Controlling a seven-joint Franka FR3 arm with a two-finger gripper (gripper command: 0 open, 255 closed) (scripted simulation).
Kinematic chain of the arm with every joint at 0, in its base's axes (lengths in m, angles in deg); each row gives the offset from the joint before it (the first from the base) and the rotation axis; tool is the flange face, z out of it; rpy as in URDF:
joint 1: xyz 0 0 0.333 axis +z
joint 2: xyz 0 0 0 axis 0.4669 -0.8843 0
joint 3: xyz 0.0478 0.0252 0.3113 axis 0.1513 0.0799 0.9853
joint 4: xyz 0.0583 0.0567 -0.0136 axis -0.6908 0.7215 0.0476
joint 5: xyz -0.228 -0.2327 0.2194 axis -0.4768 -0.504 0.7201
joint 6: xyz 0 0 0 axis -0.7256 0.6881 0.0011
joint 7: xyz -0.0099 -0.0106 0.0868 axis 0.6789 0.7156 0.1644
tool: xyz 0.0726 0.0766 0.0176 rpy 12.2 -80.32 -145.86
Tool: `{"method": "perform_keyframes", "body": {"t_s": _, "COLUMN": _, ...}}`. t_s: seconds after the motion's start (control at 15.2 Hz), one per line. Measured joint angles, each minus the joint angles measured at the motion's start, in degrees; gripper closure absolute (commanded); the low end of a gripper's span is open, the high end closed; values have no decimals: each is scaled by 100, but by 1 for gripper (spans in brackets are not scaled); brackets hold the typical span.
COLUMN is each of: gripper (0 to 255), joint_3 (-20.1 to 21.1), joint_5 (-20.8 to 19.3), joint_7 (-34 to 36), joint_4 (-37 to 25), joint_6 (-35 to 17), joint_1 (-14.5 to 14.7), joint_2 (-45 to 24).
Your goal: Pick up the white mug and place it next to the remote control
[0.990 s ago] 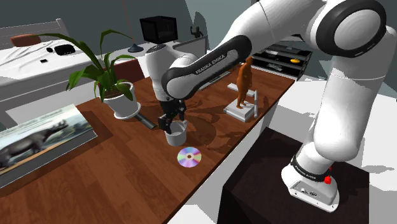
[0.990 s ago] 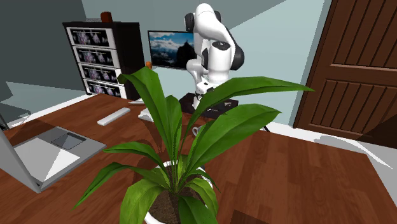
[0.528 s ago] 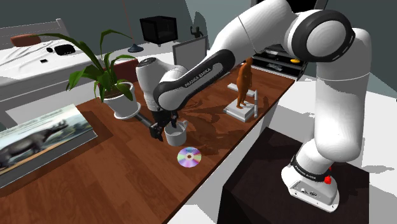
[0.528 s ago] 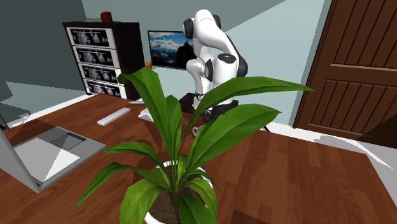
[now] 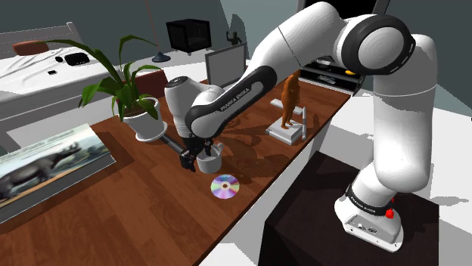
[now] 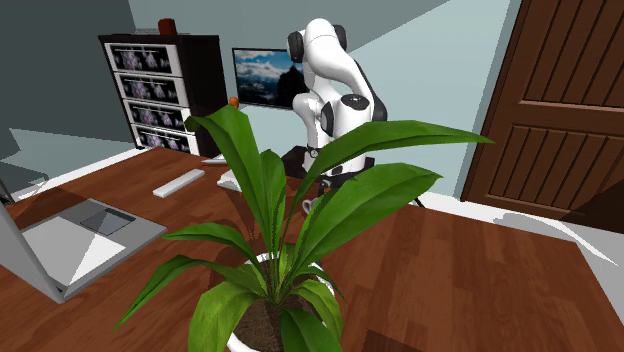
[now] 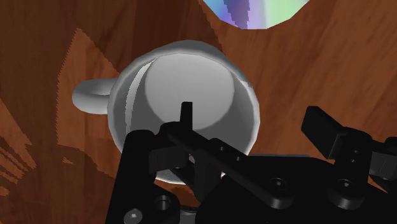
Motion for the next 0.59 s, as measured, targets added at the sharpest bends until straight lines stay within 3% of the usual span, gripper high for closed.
{"method": "perform_keyframes", "body": {"t_s": 0.13, "gripper": 0, "joint_3": 0, "joint_5": 0, "joint_7": 0, "joint_4": 3, "joint_6": -3, "joint_1": 0, "joint_2": 0}}
{"method": "perform_keyframes", "body": {"t_s": 0.2, "gripper": 255, "joint_3": 0, "joint_5": 0, "joint_7": 0, "joint_4": 3, "joint_6": -3, "joint_1": 0, "joint_2": 0}}
{"method": "perform_keyframes", "body": {"t_s": 0.59, "gripper": 255, "joint_3": 0, "joint_5": -1, "joint_7": 0, "joint_4": 2, "joint_6": -4, "joint_1": 0, "joint_2": 2}}
